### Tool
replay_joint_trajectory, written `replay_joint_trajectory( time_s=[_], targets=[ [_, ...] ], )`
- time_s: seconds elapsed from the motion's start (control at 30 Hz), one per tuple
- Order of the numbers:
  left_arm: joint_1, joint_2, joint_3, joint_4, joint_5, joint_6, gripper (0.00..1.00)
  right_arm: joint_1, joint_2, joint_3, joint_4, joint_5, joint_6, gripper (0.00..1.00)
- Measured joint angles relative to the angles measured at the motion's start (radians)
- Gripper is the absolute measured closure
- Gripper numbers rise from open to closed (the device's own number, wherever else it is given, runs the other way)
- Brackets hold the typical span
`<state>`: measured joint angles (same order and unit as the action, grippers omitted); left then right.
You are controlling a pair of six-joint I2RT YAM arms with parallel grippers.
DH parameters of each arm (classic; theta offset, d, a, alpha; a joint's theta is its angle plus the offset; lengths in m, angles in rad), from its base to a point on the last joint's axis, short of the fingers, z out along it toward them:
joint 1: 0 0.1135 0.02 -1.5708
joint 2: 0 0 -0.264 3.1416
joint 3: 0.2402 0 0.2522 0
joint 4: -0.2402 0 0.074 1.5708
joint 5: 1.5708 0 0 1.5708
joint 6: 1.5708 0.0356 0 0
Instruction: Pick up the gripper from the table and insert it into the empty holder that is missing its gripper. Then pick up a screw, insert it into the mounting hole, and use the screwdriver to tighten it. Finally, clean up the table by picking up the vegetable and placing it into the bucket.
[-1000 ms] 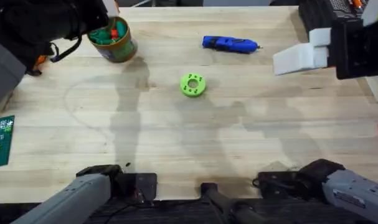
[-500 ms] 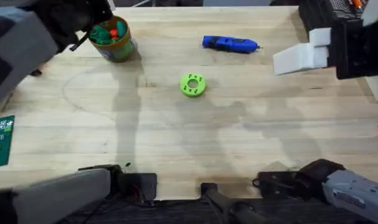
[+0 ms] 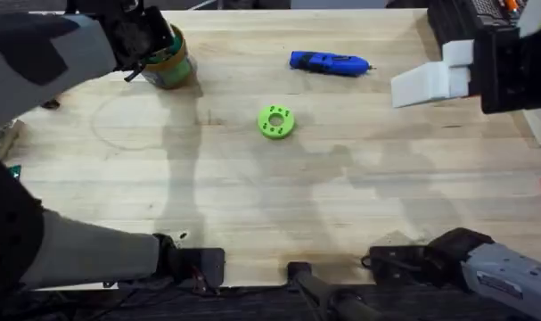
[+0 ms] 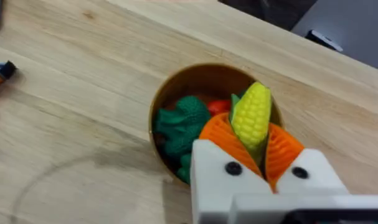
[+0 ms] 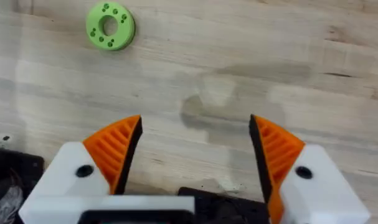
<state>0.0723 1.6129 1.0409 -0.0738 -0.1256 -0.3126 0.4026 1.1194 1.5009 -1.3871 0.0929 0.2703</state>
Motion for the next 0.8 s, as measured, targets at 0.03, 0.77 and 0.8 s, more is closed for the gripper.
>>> replay_joint_trajectory(
  time_s=[0.03,0.77,0.8],
  targets=[
    [0.0,0.0,0.0,0.001,-0.007,-0.005,0.952,0.0,0.0,0.0,0.0,0.0,0.0,0.008],
    [0.0,-0.294,0.0,-0.448,0.036,-0.007,0.015,0.0,0.0,0.0,0.0,0.0,0.0,0.008],
    [0.0,-0.349,0.0,-0.514,0.043,0.003,0.016,0.0,0.0,0.0,0.0,0.0,0.0,0.008]
  ],
)
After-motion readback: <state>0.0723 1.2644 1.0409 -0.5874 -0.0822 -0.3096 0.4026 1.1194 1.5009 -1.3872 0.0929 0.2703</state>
